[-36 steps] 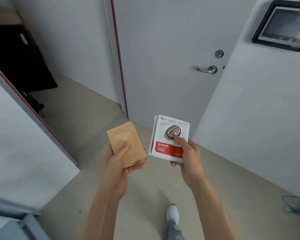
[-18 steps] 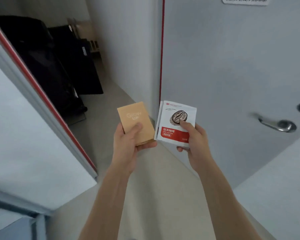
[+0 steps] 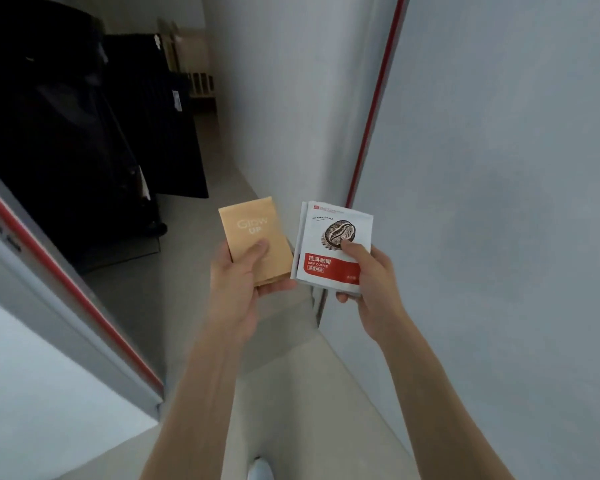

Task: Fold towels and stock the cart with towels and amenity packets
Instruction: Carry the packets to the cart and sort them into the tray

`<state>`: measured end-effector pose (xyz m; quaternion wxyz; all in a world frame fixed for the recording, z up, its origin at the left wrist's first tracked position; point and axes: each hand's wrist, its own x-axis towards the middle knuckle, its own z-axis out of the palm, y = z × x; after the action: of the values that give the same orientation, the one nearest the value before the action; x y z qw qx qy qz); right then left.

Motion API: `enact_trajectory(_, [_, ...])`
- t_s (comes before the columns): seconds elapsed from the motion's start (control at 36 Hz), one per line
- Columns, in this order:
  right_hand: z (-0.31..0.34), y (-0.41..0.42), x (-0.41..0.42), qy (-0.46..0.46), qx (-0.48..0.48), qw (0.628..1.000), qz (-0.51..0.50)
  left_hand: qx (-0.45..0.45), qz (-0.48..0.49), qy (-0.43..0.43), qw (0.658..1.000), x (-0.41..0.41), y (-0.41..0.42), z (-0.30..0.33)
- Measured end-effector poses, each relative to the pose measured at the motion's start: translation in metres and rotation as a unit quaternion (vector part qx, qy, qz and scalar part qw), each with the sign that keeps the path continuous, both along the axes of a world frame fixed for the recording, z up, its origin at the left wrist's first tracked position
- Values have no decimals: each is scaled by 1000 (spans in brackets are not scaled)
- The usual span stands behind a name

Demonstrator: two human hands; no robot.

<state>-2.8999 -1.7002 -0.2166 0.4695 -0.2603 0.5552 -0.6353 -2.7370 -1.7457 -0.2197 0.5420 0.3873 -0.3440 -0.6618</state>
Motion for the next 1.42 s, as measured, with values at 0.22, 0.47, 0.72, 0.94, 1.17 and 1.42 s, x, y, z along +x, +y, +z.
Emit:
enact_trajectory(0.22, [17, -144, -29, 12, -5, 1000, -4, 10, 7, -4, 1000, -24, -146, 12])
enact_trajectory(0.47, [8, -291, -68, -2, -8, 1000, 18, -27, 46, -45, 998, -53, -285, 6])
enact_trajectory(0.72, [9, -465, -117, -4, -21, 996, 85, -37, 94, -59, 993, -107, -433, 9])
enact_trajectory(0.94, [19, -592, -142, 3, -22, 991, 129, -33, 129, -54, 990, -130, -545, 19])
enact_trajectory(1.17, [10, -706, -135, 4, -17, 991, 133, -24, 133, -51, 990, -123, -657, 14])
enact_trajectory(1.42, [1, -856, -95, 17, -1, 996, 90, -16, 110, -42, 993, -81, -823, -1])
